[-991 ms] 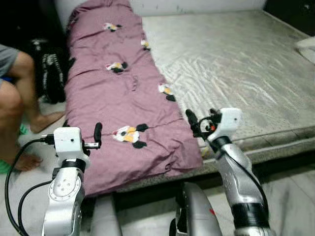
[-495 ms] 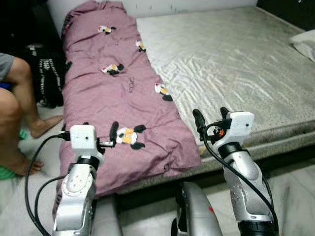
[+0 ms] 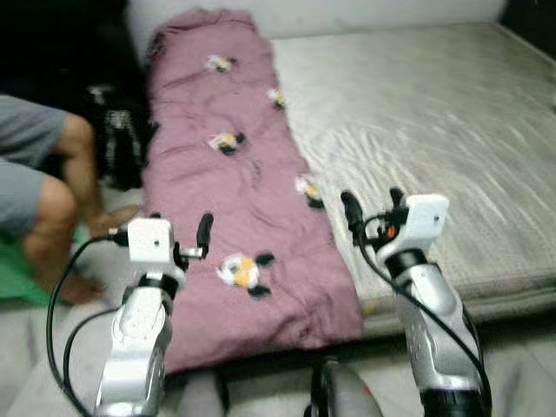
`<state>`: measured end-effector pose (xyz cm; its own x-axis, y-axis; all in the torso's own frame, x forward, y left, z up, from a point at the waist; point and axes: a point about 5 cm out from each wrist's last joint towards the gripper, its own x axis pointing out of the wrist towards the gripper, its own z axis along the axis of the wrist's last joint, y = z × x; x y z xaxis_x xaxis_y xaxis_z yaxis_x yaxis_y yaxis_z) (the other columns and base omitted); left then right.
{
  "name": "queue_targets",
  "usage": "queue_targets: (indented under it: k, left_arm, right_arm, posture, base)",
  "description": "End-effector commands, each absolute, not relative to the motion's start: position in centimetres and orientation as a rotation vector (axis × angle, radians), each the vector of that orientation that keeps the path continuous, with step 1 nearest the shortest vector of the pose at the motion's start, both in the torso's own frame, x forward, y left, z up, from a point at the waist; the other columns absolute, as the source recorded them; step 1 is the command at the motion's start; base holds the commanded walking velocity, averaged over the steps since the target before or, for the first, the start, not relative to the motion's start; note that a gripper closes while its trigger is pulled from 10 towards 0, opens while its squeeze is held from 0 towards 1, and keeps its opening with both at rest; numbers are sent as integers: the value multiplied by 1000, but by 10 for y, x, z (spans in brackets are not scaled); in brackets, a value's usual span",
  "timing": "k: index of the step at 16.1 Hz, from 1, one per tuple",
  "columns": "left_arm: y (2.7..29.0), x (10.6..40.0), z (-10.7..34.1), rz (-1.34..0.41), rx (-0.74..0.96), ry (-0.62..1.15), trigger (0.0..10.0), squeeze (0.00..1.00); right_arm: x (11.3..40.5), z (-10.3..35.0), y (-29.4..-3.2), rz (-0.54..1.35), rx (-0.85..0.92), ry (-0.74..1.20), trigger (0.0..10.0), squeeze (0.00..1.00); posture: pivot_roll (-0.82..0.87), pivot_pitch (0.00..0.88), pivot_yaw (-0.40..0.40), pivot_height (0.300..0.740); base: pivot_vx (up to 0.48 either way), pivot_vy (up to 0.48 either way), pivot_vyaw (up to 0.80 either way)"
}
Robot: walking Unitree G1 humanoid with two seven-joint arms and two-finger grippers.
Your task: Clean up the room
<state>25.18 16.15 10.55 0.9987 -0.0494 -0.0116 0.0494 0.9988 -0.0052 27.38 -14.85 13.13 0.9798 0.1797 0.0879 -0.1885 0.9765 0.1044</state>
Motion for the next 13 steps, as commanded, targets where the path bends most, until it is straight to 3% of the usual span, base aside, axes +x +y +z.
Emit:
queue_targets:
  k: [1,8,13]
  left_arm:
    - [162,253,107,-56,2,8,10000,0]
    - [161,253,102,-29,64,37,10000,0]
    - [155,264,102,-55,112,31,10000,0]
  right_arm:
    - [275,139,-145,199,110,-104,10000,0]
    - [275,137,-147,192,87,-96,10000,0]
    - [291,135,-155,227,18,-89,10000,0]
  posture:
    - [-44,0,26,740]
    - [-47,0,36,740]
    - [-50,0,71,740]
  base:
    - [0,0,0]
    - [0,0,0]
    - [0,0,0]
